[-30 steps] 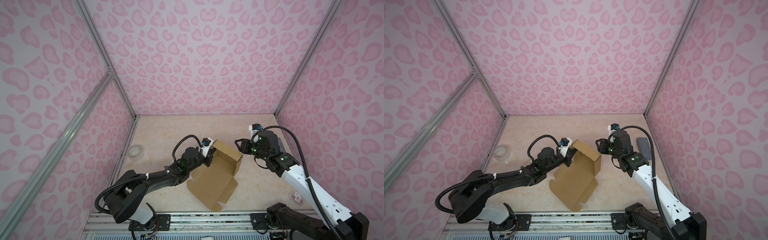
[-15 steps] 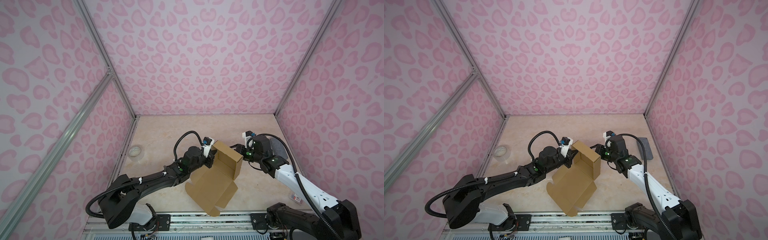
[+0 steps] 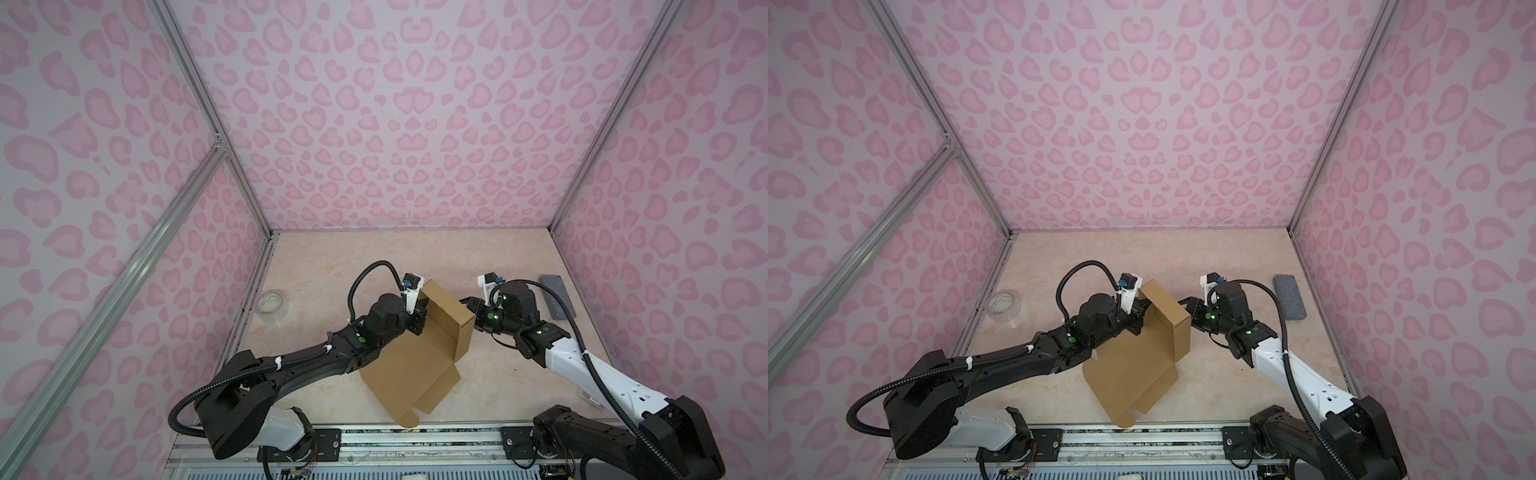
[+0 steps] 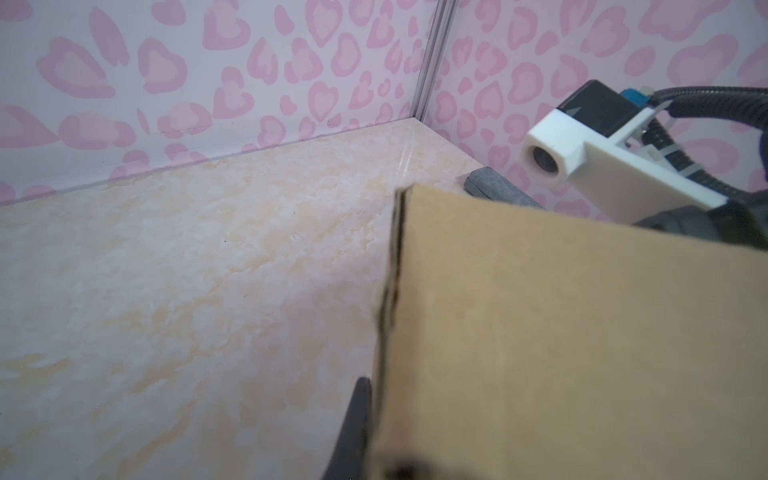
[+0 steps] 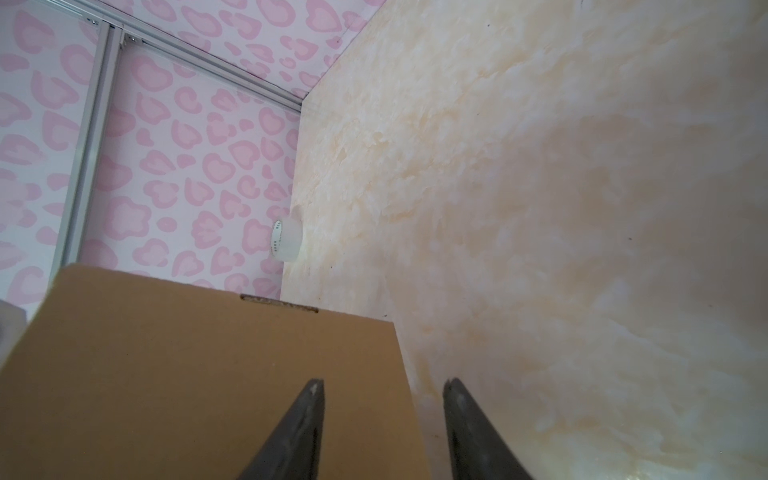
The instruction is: Fold the paper box
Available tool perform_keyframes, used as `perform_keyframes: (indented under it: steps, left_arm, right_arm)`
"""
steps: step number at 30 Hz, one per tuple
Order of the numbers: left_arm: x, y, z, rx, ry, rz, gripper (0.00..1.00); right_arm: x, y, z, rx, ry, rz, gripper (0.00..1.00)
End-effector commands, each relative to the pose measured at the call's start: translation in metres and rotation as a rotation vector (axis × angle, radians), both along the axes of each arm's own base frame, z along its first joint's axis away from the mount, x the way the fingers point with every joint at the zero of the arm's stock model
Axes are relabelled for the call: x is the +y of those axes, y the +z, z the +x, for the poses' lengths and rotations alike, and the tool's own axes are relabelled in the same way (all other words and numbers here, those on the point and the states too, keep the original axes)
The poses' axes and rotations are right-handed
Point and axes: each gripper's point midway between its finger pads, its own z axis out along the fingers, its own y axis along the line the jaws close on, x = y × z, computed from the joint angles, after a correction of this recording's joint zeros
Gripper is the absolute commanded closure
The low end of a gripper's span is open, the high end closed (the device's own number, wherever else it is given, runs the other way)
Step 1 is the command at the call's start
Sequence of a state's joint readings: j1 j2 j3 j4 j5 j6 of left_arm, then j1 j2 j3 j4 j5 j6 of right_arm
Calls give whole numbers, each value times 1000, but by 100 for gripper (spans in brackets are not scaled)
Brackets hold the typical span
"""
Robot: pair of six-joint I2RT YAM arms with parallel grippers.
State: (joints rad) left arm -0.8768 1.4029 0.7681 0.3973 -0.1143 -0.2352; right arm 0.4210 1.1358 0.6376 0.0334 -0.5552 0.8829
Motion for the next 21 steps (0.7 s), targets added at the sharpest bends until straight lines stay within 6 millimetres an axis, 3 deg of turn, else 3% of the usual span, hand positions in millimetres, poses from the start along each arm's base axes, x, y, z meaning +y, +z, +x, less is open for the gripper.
perform_keyframes:
  steps: [1,6,14,18,21]
  left_arm:
    - [8,13,8,-34,67,-33,97]
    - [7,12,6,-32,61,-32,97]
    - [9,3,7,-4,69,-4,97]
    - [9,-6,8,26,72,20,97]
    - [9,-6,8,31,73,18,97]
  right_arm:
    - [13,13,-3,-26,41,65,52]
    - [14,13,-3,-26,44,65,52]
    - [-21,14,7,-50,-48,-55,52]
    - [-51,17,16,-53,-143,-97,52]
    - [-56,18,17,-57,-152,-105,52]
